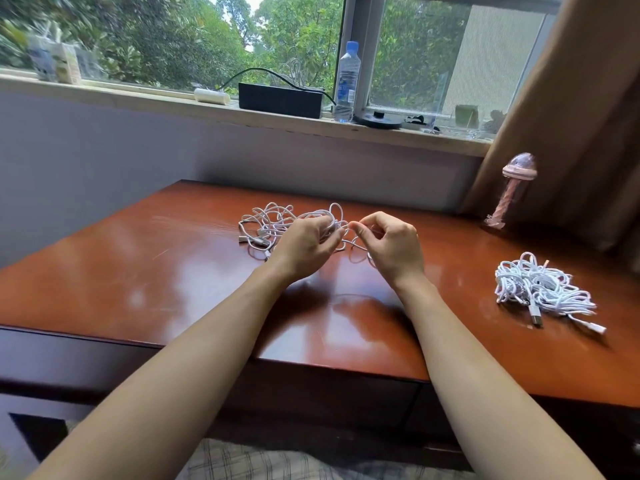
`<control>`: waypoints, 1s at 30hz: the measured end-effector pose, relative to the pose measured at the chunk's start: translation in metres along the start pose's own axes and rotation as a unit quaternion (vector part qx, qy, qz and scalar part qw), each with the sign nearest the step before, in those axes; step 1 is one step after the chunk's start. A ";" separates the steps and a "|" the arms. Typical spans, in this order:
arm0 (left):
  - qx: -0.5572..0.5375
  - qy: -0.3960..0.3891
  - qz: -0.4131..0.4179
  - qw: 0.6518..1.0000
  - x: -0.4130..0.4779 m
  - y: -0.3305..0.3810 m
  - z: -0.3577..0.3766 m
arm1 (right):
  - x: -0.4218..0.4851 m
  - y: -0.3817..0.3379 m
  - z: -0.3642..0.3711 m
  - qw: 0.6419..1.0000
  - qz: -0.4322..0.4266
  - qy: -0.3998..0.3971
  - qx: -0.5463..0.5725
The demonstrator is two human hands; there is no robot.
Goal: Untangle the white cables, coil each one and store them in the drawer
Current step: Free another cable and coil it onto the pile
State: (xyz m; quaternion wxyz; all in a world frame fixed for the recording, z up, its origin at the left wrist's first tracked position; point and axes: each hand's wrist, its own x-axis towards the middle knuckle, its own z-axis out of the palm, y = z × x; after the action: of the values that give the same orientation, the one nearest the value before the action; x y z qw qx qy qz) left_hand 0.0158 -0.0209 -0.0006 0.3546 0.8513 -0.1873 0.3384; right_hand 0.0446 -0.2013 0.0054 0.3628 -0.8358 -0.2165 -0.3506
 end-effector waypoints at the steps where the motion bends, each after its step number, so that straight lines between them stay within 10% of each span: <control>1: -0.012 0.003 -0.005 1.000 0.000 0.002 -0.001 | 0.000 -0.002 0.000 0.999 0.017 -0.002 0.037; 11: -0.130 0.029 -0.074 0.988 0.002 0.009 -0.006 | 0.000 -0.024 -0.010 0.888 0.200 -0.088 0.404; 19: -0.229 0.050 -0.152 0.960 0.005 0.008 -0.006 | 0.008 -0.025 -0.018 0.666 0.290 -0.093 0.681; 26: -0.245 0.044 -0.168 0.954 0.004 0.009 -0.007 | 0.010 -0.018 -0.010 0.712 0.319 -0.043 0.624; 30: -0.239 0.028 -0.166 0.956 0.003 0.010 -0.008 | 0.009 -0.009 -0.005 0.813 0.274 0.003 0.513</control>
State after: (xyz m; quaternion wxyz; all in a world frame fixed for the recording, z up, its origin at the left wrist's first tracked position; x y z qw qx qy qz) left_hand 0.0090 -0.0220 0.0101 0.6038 0.7512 -0.1082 0.2438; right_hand 0.0428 -0.1983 0.0185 0.8207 -0.5520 -0.1262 -0.0768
